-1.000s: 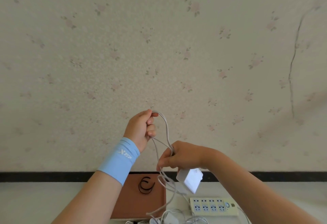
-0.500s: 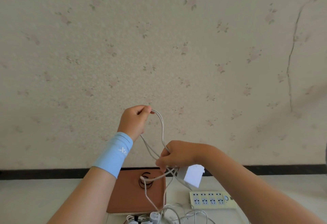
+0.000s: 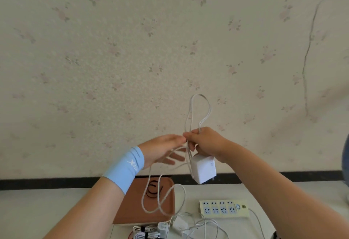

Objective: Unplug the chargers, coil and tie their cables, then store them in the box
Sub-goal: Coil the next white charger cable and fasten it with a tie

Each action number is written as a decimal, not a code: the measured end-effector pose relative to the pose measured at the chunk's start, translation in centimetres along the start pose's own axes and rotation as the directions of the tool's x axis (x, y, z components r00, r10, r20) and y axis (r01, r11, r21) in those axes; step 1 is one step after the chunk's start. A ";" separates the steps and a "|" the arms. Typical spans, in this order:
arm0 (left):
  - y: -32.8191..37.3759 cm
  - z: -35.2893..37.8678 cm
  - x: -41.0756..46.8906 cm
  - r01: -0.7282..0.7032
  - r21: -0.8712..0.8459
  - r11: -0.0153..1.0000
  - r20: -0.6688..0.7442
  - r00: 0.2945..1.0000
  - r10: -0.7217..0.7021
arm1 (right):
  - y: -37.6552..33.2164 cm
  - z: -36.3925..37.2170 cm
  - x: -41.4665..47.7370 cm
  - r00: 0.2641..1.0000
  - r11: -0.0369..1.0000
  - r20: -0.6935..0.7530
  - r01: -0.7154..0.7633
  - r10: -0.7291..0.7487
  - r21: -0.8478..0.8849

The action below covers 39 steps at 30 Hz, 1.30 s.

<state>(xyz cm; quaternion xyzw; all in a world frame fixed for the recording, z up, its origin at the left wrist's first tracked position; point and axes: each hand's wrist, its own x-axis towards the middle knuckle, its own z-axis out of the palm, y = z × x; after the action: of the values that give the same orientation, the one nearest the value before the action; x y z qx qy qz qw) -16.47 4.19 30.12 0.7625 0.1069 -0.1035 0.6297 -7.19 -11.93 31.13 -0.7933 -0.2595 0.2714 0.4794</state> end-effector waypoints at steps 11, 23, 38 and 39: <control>-1.1 -2.4 0.9 0.358 0.643 0.677 -0.208 0.932 -0.295 | 1.5 -2.8 1.8 0.885 0.938 -0.394 -0.116 0.247 0.327; -0.8 -2.6 -0.1 0.315 0.716 0.623 -0.433 0.901 0.041 | 0.6 -2.1 0.8 0.962 0.956 -0.190 -0.148 0.198 0.252; 0.2 3.2 0.7 -0.047 0.168 0.985 -0.001 0.999 0.047 | 0.4 -2.3 0.6 0.998 0.913 -0.024 -0.050 0.066 0.405; 0.3 2.9 0.8 -0.063 0.149 0.987 -0.039 0.997 0.070 | 0.5 -2.5 0.6 0.996 0.908 -0.045 -0.046 0.071 0.417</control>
<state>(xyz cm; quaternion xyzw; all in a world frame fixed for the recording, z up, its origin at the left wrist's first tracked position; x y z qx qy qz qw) -15.70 1.30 29.59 0.8123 0.0874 -0.0731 0.5720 -4.96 -13.23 31.58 -0.6882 -0.1577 0.3109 0.6363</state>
